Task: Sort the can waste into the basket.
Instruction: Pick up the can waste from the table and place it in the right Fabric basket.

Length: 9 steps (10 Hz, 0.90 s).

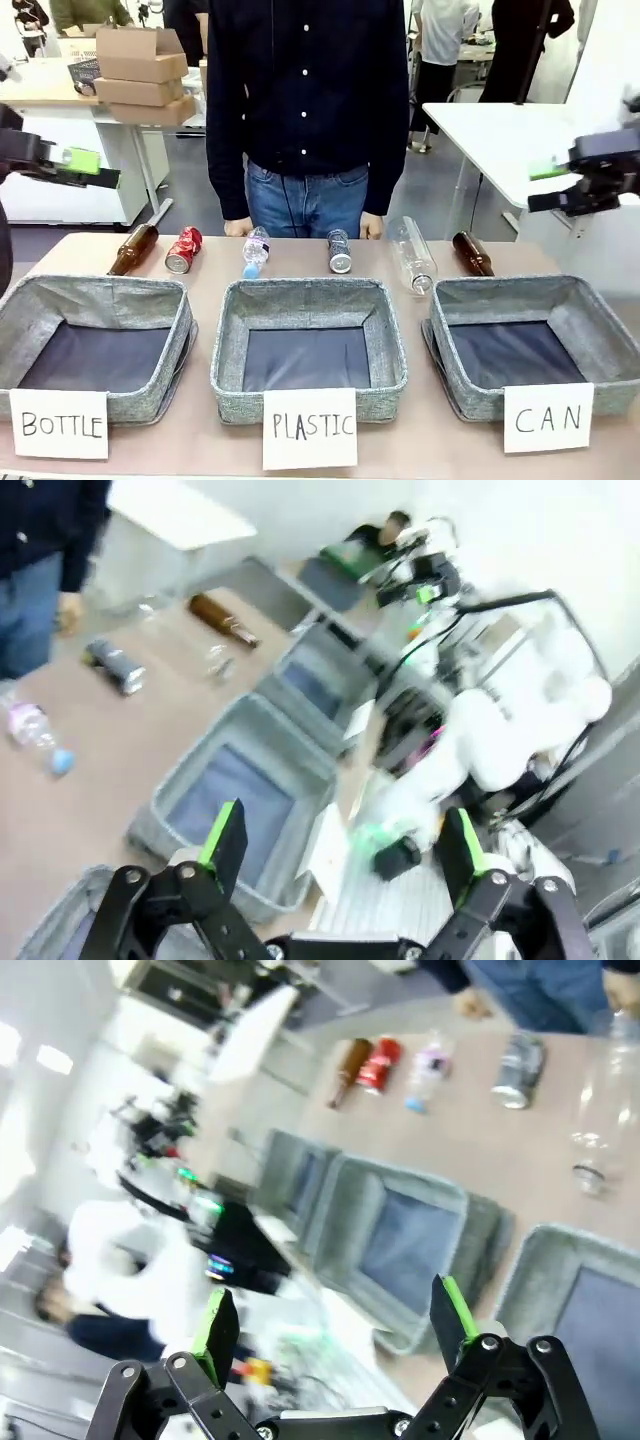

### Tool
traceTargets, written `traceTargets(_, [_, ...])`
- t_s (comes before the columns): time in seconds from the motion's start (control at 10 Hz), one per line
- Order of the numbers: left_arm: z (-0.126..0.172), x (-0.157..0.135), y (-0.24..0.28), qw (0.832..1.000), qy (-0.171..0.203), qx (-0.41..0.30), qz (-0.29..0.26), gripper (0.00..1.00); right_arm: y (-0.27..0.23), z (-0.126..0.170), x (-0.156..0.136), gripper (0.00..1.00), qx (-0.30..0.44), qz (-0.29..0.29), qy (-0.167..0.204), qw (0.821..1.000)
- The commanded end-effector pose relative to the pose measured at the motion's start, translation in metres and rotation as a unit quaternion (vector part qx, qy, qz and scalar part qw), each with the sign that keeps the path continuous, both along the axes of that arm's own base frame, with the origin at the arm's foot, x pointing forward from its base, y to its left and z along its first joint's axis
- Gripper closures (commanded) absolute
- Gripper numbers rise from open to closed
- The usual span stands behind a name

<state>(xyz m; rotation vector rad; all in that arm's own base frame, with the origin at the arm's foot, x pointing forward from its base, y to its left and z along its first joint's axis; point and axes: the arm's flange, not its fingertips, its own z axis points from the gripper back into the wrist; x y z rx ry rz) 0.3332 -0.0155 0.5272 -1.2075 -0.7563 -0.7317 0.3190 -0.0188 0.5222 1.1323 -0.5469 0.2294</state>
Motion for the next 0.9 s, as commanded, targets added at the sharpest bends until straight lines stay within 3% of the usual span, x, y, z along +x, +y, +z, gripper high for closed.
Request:
traceTargets(0.0, [-0.014, 0.008, 0.014, 0.999, 0.026, -0.032, 0.015, 0.0, -0.008, -0.015, -0.011, 0.0, 0.097, -0.069, 0.059, 0.991])
traceTargets(0.2, [-0.023, 0.015, 0.023, 0.998, 0.032, -0.04, 0.036, 0.0, -0.009, -0.015, -0.012, 0.0, 0.07, -0.11, 0.062, 0.99])
traceTargets(0.3, [-0.025, 0.021, 0.023, 0.997, 0.034, -0.032, 0.056, 0.0, -0.027, -0.004, 0.0, 0.0, 0.099, -0.052, 0.053, 0.992])
traceTargets(0.4, [-0.023, 0.008, 0.033, 0.997, 0.037, -0.059, 0.027, 0.0, -0.027, -0.004, 0.0, 0.0, 0.099, -0.052, 0.053, 0.992])
traceTargets(0.8, [-0.023, 0.008, 0.033, 0.997, 0.037, -0.059, 0.027, 0.0, -0.027, -0.004, 0.0, 0.0, 0.099, -0.052, 0.053, 0.992])
